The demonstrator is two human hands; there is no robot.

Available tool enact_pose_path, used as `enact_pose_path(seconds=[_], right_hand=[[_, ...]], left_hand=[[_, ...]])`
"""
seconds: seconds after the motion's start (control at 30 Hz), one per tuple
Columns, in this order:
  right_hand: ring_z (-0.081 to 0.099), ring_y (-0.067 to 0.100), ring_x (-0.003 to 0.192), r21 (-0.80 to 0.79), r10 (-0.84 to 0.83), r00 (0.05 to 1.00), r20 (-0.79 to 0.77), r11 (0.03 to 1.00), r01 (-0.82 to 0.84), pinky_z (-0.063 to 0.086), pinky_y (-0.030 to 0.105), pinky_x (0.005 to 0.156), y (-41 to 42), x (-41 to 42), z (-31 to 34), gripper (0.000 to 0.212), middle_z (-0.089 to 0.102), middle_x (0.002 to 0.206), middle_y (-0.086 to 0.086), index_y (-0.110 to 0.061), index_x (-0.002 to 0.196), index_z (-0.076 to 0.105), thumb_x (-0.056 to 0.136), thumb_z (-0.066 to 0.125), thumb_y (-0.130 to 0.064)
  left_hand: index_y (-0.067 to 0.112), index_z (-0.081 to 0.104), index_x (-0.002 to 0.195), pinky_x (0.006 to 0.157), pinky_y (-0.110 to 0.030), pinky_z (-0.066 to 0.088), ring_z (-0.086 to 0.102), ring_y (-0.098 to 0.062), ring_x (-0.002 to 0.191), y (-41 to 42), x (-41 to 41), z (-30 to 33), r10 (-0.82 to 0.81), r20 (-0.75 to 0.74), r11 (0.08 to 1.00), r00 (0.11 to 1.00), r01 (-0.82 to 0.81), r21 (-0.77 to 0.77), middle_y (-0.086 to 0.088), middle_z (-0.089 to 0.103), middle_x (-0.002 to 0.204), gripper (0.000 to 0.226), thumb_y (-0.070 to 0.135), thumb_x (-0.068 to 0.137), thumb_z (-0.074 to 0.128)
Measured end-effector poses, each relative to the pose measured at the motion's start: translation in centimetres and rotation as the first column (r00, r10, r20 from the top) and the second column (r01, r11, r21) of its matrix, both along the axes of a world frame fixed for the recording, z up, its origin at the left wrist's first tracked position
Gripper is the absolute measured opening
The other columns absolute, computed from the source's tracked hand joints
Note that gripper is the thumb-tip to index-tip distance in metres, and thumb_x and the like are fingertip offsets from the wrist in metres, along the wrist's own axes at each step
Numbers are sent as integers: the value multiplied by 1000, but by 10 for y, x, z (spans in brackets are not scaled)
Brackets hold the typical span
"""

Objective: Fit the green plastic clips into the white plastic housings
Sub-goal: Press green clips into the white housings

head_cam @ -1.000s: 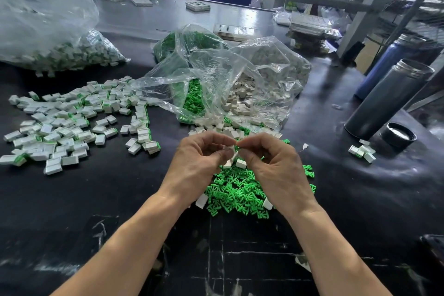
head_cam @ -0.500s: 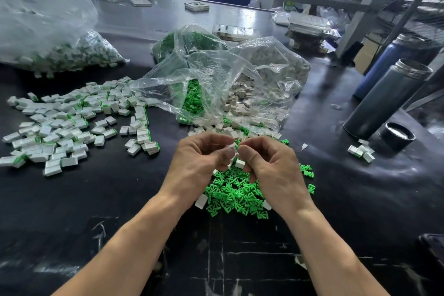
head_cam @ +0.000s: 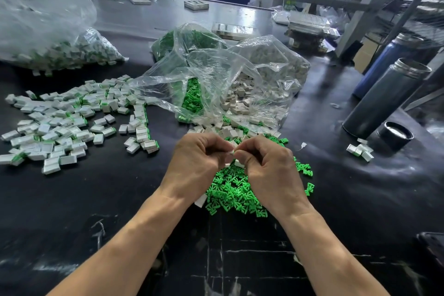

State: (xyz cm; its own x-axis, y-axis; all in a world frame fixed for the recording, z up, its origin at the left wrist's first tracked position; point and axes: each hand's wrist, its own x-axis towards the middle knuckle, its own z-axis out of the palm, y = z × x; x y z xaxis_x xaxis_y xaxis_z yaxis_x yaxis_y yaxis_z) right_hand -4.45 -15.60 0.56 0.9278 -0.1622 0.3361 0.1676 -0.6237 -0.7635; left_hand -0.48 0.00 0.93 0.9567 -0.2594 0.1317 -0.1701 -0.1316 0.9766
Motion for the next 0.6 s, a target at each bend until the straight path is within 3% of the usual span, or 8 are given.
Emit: enact_pose_path(seconds=[0.1,0.27,0.37,0.43,0.53,0.6], right_hand=[[62,12,70,-3,21,1000,2,1000,-21,52,35,65,0,0,-1,6,70,77,-7,-14,87,75,91,77,-10],[57,10,57,271,3,999,-37,963,8,51,35,56,1,1,-4,16,66,62,-10,-24,83,78,90,77,-10],[56,11,53,383,15,1000,-12,924,-9,50,32,48,0,0,-2,19,68,63,4,-25,84,79,95,72,-11],[55,17,53,472,-1,1000,-27,882,13,46,35,45,-1,1,-2,21,68,70,14,-19,87,77,103,64,-21],[54,19,53,582,38,990,-135,812,48,39,30,41,-1,2,-1,46,70,71,8,-14,91,72,108,45,-47],[53,17,50,587,99,971,-215,808,48,37,25,39,3,1,0,63,69,70,6,-17,80,72,106,36,-60]], left_hand=[[16,79,83,57,-11,48,64,3,59,1,0,0,-5,4,999,1000,5,33,12,72,66,23,-7,83,76],[14,77,79,54,-21,53,59,-8,54,-1,1,-2,18,-65,994,998,-24,-104,1,70,62,23,-8,84,74],[8,76,86,60,-24,56,62,-12,60,-4,2,-2,-1,-127,983,992,-22,-181,-4,72,69,11,-3,86,75],[9,75,87,63,-23,55,63,-10,64,-5,3,-3,-7,-131,981,991,-19,-193,-1,73,72,10,-1,87,75],[11,75,90,68,-17,51,63,-6,72,-8,1,-3,-7,-125,981,992,-18,-193,3,73,78,5,7,87,77],[9,74,94,71,-13,49,66,-4,76,-10,-1,-4,-16,-129,980,992,-10,-201,1,73,82,7,10,88,77]])
